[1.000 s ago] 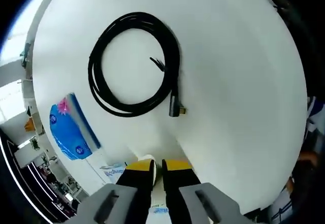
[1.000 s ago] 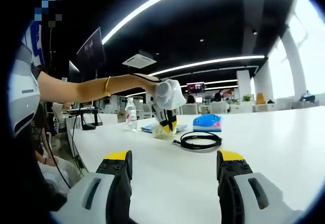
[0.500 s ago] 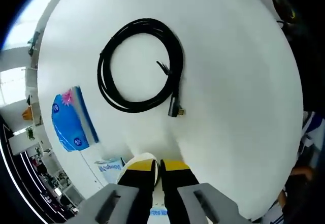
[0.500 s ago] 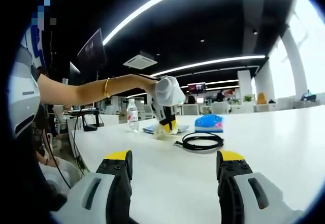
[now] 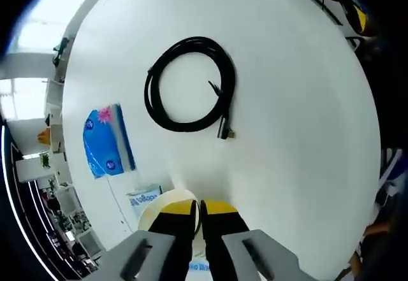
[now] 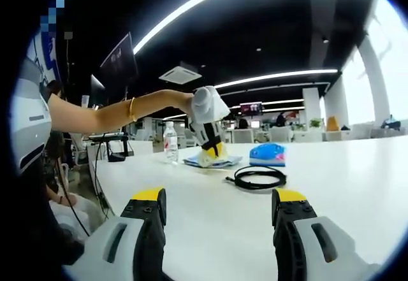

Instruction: Arrange the tabletop items into an orderly group along one side of the table until the central work area is clear of visible clutter.

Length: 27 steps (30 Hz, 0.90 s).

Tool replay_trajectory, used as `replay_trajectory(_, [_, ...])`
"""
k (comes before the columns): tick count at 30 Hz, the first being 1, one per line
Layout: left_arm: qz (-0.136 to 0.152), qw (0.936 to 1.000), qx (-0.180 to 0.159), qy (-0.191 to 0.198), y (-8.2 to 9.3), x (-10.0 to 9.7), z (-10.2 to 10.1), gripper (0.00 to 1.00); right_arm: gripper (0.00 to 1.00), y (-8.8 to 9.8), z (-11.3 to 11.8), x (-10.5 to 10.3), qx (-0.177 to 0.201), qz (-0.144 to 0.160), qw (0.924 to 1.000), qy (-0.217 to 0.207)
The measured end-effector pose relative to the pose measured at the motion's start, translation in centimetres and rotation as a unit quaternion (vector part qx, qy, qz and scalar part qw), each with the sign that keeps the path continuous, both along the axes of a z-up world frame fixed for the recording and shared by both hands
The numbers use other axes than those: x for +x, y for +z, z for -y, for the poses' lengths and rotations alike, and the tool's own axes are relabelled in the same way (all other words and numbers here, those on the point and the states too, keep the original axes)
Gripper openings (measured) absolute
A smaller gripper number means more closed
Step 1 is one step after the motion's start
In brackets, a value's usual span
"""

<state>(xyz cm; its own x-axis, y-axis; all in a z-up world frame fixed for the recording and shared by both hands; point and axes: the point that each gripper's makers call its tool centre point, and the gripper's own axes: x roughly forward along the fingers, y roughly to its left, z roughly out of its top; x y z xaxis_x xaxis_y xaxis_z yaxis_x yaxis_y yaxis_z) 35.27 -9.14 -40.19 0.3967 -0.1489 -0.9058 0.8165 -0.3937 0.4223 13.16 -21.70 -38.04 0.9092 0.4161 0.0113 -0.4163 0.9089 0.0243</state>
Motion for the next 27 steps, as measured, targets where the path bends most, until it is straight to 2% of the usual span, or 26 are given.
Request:
replay_trajectory(4, [-0.003,0.9996,-0.028,0.007,0.3,-0.1,-0.5,0.02,0.64,0.0,-0.6,0.3,-0.004,-0.002,1.0000,0.007])
replay_trajectory(8, [0.014,0.9989,-0.042,0.018,0.6,0.6,-1.4,0.02,0.64,0.0,-1.1,0.6,-0.007,-0.003,0.9999,0.013])
replay_trajectory(12, [0.004,0.9945,-0.096,0.043,1.2,0.7,-1.6,0.02,0.64,0.1,-1.9,0.8,-0.010,-0.003,0.9997,0.022])
replay_trajectory(20, [0.004,0.9866,-0.152,0.060,2.0,0.8,-2.8,0.02,0.64,0.3,-2.8,1.3,-0.017,-0.004,0.9994,0.031])
replay_trajectory(23, [-0.002,0.9813,-0.181,0.067,2.4,0.9,-3.0,0.02,0.64,0.5,-3.1,1.4,-0.017,-0.002,0.9993,0.034])
replay_trajectory(27, [0.003,0.9789,-0.191,0.074,2.6,1.4,-3.8,0.02,0.64,0.6,-3.7,1.6,-0.022,-0.002,0.9989,0.041])
